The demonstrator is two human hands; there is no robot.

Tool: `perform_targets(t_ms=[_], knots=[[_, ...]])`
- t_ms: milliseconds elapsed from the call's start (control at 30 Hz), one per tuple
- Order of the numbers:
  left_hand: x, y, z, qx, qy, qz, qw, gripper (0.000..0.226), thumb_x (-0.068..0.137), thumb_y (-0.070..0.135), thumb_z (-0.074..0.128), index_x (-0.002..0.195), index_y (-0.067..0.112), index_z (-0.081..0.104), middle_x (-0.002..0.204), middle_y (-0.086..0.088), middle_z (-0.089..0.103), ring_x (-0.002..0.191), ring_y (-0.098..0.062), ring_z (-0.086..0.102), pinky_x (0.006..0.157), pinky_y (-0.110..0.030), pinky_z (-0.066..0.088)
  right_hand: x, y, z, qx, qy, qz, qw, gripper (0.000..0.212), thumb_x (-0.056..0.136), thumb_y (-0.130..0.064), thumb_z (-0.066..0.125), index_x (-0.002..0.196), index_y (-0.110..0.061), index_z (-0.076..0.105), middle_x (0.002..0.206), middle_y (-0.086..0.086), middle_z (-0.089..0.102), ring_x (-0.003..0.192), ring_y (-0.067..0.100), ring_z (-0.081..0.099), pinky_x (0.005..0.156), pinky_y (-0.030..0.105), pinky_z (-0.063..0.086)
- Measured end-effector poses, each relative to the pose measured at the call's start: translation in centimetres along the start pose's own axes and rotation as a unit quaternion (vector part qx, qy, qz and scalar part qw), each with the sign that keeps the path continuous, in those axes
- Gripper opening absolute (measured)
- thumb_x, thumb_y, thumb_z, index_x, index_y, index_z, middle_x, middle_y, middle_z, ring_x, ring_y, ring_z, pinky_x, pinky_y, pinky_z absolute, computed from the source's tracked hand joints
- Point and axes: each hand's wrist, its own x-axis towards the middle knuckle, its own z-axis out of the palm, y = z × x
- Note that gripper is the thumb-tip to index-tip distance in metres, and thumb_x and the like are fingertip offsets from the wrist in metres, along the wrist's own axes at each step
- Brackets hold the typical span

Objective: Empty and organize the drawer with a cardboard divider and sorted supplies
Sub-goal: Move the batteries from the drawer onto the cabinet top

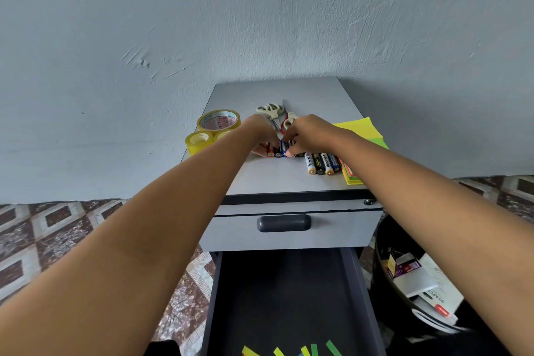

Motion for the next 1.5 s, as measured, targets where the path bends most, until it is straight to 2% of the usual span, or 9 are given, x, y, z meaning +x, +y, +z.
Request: perform_targets(t_ms=[167, 333, 467, 633, 800, 900, 967, 1133, 1500], knots=[[0.0, 0.4, -0.2, 0.008, -0.009, -0.029, 1.0, 0.019, 0.088, -0.006, 0.056, 0.075, 0.002, 0.044, 0.073, -0.015, 0.054, 0.097, -0.03, 0.065, 0.078, -0.033, 0.055, -0.3, 0.1, -0.1, -0.004, 0.009, -0.006, 1.0, 0.04, 0.081, -0.026, 0.07, 0.118, -0.013, 0.066, 0.117, 0.01, 0.063, 0.108, 0.026, 0.056, 0.083, 0.031, 0.045], [0.0, 0.4, -0.3, 0.019, 0.001, -0.022, 1.0, 0.018, 0.087, -0.005, 0.056, 0.076, 0.003, 0.045, 0.098, -0.018, 0.06, 0.093, -0.026, 0.063, 0.088, -0.031, 0.053, -0.5, 0.0, -0.1, 0.004, 0.007, -0.005, 1.0, 0.04, 0.082, -0.025, 0.07, 0.119, -0.011, 0.065, 0.118, 0.011, 0.062, 0.109, 0.027, 0.055, 0.085, 0.032, 0.045], [0.0, 0.2, -0.3, 0.037, 0.008, -0.002, 0.999, 0.02, 0.087, -0.005, 0.056, 0.074, 0.003, 0.043, 0.088, -0.017, 0.057, 0.084, -0.027, 0.061, 0.083, -0.033, 0.054, -0.6, 0.0, 0.0, 0.01, 0.006, -0.002, 1.0, 0.042, 0.082, -0.026, 0.07, 0.121, -0.012, 0.064, 0.119, 0.011, 0.061, 0.11, 0.026, 0.055, 0.082, 0.029, 0.043], [-0.8, 0.2, -0.8, 0.024, 0.065, 0.082, 0.994, 0.006, 0.084, 0.0, 0.059, 0.081, -0.004, 0.055, 0.071, -0.015, 0.058, 0.073, -0.029, 0.064, 0.075, -0.04, 0.058, -1.3, 0.0, -0.1, 0.032, 0.036, 0.017, 0.999, 0.033, 0.082, -0.023, 0.068, 0.106, 0.0, 0.065, 0.101, 0.02, 0.063, 0.096, 0.034, 0.057, 0.073, 0.033, 0.042], [-5.4, -3.0, -0.9, 0.038, 0.105, 0.215, 0.97, 0.016, 0.088, 0.012, 0.06, 0.101, 0.006, 0.066, 0.074, 0.002, 0.06, 0.074, -0.021, 0.063, 0.067, -0.032, 0.056, -6.3, -0.7, 0.5, 0.074, 0.147, 0.002, 0.986, 0.024, 0.082, -0.016, 0.064, 0.104, -0.004, 0.068, 0.099, 0.014, 0.067, 0.095, 0.028, 0.06, 0.073, 0.029, 0.037], [-8.8, -6.8, 0.2, 0.032, 0.074, 0.258, 0.963, 0.016, 0.087, 0.017, 0.063, 0.103, 0.017, 0.065, 0.074, 0.011, 0.059, 0.061, -0.002, 0.057, 0.062, -0.016, 0.052, -10.4, -0.8, 2.6, 0.143, 0.16, 0.015, 0.977, 0.025, 0.081, -0.016, 0.069, 0.105, -0.009, 0.069, 0.099, 0.008, 0.067, 0.092, 0.02, 0.061, 0.076, 0.023, 0.041], [-10.7, -9.8, 2.0, 0.043, 0.031, 0.268, 0.962, 0.015, 0.086, 0.018, 0.065, 0.101, 0.02, 0.065, 0.076, 0.013, 0.06, 0.057, 0.005, 0.055, 0.061, -0.005, 0.043, -13.0, -0.8, 4.7, 0.184, 0.128, 0.02, 0.974, 0.024, 0.08, -0.015, 0.071, 0.104, -0.009, 0.069, 0.098, 0.006, 0.068, 0.087, 0.017, 0.063, 0.08, 0.023, 0.045], [-13.7, -17.5, 8.1, 0.104, -0.1, 0.202, 0.969, 0.023, 0.087, 0.021, 0.064, 0.109, 0.015, 0.066, 0.085, 0.008, 0.063, 0.077, -0.007, 0.06, 0.071, -0.005, 0.039, -18.2, -0.8, 12.0, 0.207, -0.027, 0.048, 0.977, 0.024, 0.082, -0.019, 0.07, 0.105, -0.014, 0.068, 0.095, 0.0, 0.065, 0.084, 0.012, 0.061, 0.076, 0.018, 0.045], [-14.5, -28.4, 17.7, 0.174, -0.291, 0.041, 0.94, 0.033, 0.091, 0.023, 0.057, 0.123, 0.011, 0.057, 0.109, -0.003, 0.065, 0.092, -0.013, 0.06, 0.082, -0.024, 0.048, -22.6, 1.0, 26.7, 0.07, -0.41, 0.064, 0.907, 0.023, 0.085, -0.006, 0.056, 0.103, -0.012, 0.071, 0.105, 0.005, 0.068, 0.093, 0.024, 0.064, 0.074, 0.03, 0.05]])
